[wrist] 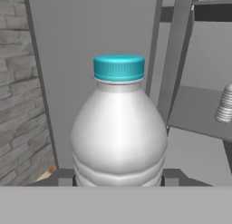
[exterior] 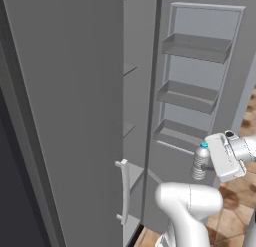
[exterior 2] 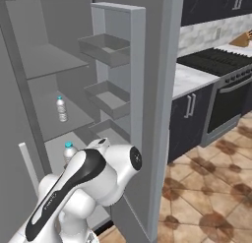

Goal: Take the bottled waters from the counter and place them in the freezer to freeze. Close the freezer door after placing the bottles.

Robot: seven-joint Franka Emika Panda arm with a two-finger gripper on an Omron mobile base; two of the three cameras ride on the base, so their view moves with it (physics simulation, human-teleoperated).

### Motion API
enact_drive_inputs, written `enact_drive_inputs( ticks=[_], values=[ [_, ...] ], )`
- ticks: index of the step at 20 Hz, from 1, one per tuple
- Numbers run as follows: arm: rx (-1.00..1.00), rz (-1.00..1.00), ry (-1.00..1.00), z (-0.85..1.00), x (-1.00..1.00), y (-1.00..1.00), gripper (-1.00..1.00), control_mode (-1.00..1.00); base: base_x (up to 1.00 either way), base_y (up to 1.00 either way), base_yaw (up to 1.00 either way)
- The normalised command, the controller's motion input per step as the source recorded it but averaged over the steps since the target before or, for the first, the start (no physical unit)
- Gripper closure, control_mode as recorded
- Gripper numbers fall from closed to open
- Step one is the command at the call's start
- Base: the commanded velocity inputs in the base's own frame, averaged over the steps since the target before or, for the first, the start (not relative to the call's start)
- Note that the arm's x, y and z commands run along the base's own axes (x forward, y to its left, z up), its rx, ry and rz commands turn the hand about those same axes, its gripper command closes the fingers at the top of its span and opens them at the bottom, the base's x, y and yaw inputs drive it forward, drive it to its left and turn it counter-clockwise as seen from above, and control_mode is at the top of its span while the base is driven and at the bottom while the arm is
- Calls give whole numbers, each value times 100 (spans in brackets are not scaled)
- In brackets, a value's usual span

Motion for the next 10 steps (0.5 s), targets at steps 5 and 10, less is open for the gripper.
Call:
enact_drive_inputs(
  ticks=[5,10],
  values=[
    [0,0,0,0,0,0,100,100,30,31,-8],
    [0,0,0,0,0,0,100,100,19,47,-9]
  ],
)
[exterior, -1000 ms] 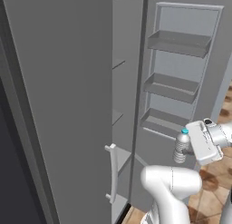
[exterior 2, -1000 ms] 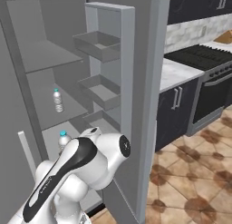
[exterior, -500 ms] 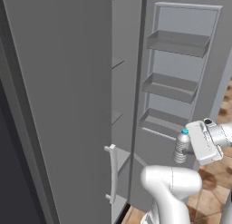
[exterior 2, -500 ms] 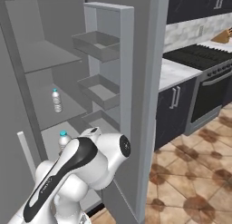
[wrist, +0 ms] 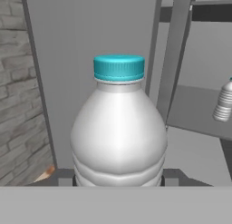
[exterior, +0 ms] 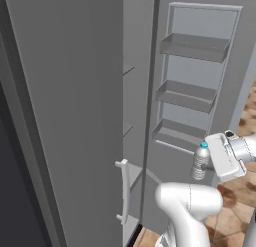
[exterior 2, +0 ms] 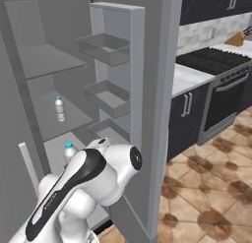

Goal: Take the bottled waters from the counter and place them in the freezer to freeze. Close the freezer door after placing the bottles.

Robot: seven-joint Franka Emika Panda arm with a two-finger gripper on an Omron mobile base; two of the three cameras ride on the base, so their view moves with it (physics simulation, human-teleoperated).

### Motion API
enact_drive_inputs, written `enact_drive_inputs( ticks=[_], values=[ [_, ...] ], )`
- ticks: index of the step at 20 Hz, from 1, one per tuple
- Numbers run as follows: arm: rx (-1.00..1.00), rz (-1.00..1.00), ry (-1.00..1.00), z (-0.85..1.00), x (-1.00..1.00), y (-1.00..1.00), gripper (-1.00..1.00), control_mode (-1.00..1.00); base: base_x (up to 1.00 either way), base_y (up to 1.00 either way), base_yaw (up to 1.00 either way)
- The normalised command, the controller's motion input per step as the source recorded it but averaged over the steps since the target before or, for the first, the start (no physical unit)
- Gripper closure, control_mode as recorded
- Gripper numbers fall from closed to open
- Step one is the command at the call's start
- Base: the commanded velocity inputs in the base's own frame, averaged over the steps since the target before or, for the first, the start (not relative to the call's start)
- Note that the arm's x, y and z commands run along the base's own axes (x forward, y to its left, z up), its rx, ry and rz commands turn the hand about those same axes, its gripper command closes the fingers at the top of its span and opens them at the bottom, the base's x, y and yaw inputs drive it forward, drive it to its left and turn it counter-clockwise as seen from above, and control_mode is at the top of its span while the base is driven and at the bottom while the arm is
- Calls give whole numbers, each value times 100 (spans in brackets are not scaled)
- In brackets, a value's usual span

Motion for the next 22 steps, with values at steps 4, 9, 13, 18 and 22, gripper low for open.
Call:
enact_drive_inputs(
  ticks=[4,9,13,18,22],
  values=[
    [0,0,0,0,0,0,100,100,14,59,-9],
    [0,0,0,0,0,0,100,100,3,44,-1],
    [0,0,0,0,0,0,100,100,0,34,0],
    [0,0,0,0,0,0,100,100,0,64,0],
    [0,0,0,0,0,0,100,100,-3,53,0]
  ],
)
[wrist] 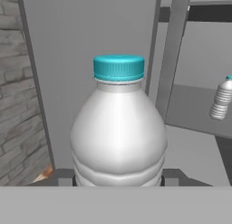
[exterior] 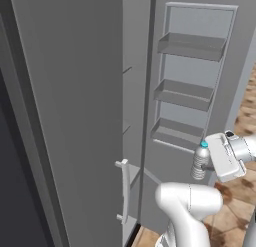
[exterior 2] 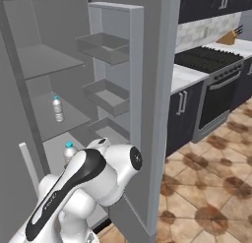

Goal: Take the bottled waters from the counter and place them in the freezer to freeze. Close the freezer door after placing the bottles.

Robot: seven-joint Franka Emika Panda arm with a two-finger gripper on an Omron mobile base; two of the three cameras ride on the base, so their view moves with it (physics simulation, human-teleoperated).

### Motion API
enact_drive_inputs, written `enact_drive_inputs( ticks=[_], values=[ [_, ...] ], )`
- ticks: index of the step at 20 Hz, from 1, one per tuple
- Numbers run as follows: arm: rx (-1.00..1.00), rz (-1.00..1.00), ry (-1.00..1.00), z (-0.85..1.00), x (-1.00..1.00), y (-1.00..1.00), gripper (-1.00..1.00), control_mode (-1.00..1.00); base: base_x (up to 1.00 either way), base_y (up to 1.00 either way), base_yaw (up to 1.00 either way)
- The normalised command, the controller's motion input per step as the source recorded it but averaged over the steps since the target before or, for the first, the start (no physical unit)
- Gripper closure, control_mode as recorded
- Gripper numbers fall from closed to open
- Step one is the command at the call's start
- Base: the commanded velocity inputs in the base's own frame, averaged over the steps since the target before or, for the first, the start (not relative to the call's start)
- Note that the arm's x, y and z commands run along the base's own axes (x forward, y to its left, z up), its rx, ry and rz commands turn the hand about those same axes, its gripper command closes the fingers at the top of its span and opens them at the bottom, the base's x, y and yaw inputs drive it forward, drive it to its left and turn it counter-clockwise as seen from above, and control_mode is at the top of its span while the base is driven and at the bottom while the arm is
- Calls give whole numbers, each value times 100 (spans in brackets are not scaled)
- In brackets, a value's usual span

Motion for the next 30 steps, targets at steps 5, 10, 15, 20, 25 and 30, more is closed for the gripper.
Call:
enact_drive_inputs(
  ticks=[5,10,15,20,25,30],
  values=[
    [0,0,0,0,0,0,100,100,-29,29,0],
    [0,0,0,0,0,0,100,100,-51,5,0],
    [0,0,0,0,0,0,100,100,-24,0,0],
    [0,0,0,0,0,0,100,100,12,0,0],
    [0,0,0,0,0,0,100,100,45,0,0],
    [0,0,0,0,0,0,100,100,68,0,0]
  ],
)
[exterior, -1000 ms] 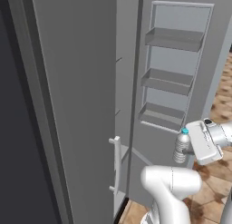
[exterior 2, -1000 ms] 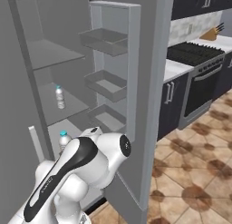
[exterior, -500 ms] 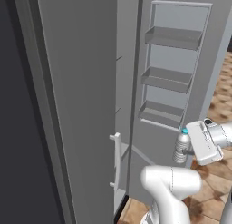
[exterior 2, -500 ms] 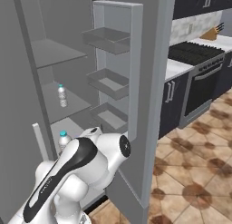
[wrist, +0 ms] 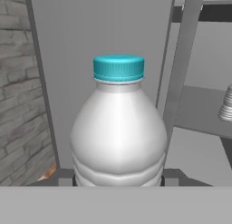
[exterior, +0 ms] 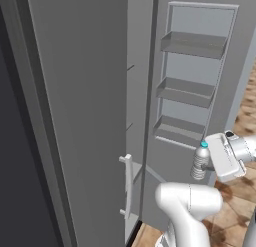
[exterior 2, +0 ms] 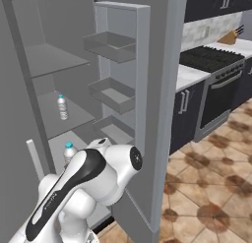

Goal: Take the bottled waters from the counter and place them in the freezer to freeze. Close the freezer door after placing the bottles.

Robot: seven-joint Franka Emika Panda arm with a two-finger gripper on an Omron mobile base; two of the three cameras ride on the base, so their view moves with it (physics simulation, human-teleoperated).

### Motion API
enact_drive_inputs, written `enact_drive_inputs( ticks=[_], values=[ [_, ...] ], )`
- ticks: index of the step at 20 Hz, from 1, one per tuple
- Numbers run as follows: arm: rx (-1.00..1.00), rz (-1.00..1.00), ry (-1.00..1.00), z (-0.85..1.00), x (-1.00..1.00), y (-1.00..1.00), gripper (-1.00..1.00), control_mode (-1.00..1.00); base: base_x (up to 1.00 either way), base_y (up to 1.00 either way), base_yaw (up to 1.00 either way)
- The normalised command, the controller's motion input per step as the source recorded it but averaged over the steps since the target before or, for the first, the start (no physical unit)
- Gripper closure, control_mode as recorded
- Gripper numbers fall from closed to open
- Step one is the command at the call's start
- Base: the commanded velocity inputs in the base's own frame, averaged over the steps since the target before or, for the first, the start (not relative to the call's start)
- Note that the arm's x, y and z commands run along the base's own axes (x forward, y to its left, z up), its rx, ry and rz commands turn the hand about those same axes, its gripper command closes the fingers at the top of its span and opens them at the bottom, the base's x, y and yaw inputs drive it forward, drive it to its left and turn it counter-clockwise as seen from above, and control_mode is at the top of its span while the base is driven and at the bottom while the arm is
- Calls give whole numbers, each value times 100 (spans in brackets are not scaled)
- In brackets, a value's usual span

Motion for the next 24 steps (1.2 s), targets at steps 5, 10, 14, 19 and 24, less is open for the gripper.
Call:
enact_drive_inputs(
  ticks=[5,10,14,19,24],
  values=[
    [0,0,0,0,0,0,100,100,49,0,0],
    [0,0,0,0,0,0,100,100,50,0,0],
    [0,0,0,0,0,0,100,100,34,2,0],
    [0,0,0,0,0,0,100,100,11,0,0],
    [0,0,0,0,0,0,100,100,0,0,0]
  ],
)
